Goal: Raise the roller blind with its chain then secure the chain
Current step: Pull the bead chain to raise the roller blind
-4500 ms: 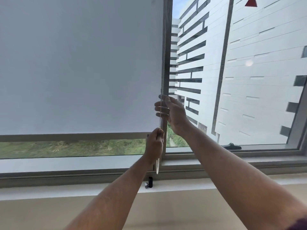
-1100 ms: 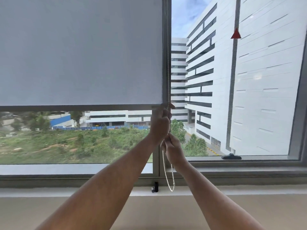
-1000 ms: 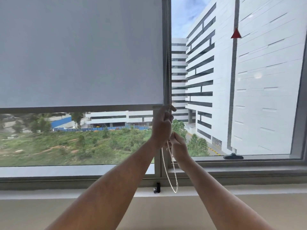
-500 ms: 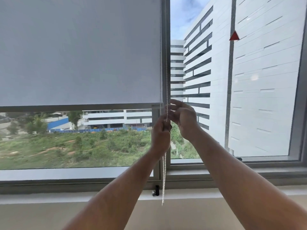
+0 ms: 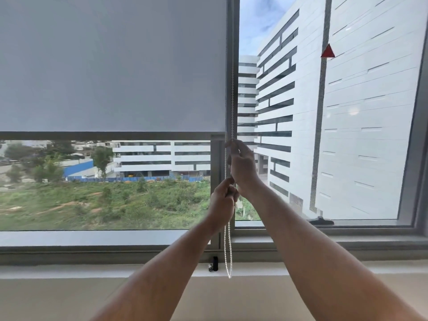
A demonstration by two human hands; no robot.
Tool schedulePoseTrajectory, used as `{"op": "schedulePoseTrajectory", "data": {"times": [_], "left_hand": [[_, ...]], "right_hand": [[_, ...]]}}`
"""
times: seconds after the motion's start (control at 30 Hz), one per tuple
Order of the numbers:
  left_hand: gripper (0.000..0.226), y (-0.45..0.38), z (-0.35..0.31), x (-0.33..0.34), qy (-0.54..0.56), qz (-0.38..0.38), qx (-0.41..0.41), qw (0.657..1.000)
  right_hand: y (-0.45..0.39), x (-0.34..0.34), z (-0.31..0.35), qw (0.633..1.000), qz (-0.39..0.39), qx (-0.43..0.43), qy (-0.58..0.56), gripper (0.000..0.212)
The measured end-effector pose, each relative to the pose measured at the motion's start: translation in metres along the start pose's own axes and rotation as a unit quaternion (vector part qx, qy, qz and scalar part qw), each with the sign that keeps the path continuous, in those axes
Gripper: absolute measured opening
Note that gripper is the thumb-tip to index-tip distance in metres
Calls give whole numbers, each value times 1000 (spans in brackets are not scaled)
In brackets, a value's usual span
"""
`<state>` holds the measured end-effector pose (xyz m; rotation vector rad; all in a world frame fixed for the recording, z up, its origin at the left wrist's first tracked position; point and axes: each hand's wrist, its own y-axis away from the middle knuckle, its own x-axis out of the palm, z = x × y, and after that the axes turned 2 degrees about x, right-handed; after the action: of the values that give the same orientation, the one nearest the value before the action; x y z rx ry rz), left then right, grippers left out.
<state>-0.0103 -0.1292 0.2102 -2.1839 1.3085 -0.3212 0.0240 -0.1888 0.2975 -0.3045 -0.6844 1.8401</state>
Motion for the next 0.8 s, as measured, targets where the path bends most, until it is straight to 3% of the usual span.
{"op": "schedulePoseTrajectory", "data": {"times": [0.23, 0.43, 0.67, 0.8], "left_hand": [[30, 4, 0, -12, 43, 40, -47, 997], [32, -24, -41, -22, 107, -43, -8, 993], [32, -46, -86, -17, 92, 5, 21, 996], [35, -55, -100, -6, 100, -5, 28, 995]], "right_hand": [[17, -6, -23, 995, -23, -72, 61, 26], [19, -15, -37, 993, -11, -87, 84, 27], [32, -31, -74, 987, 14, -83, 135, 24], [43, -37, -85, 987, 39, -79, 137, 27]]}}
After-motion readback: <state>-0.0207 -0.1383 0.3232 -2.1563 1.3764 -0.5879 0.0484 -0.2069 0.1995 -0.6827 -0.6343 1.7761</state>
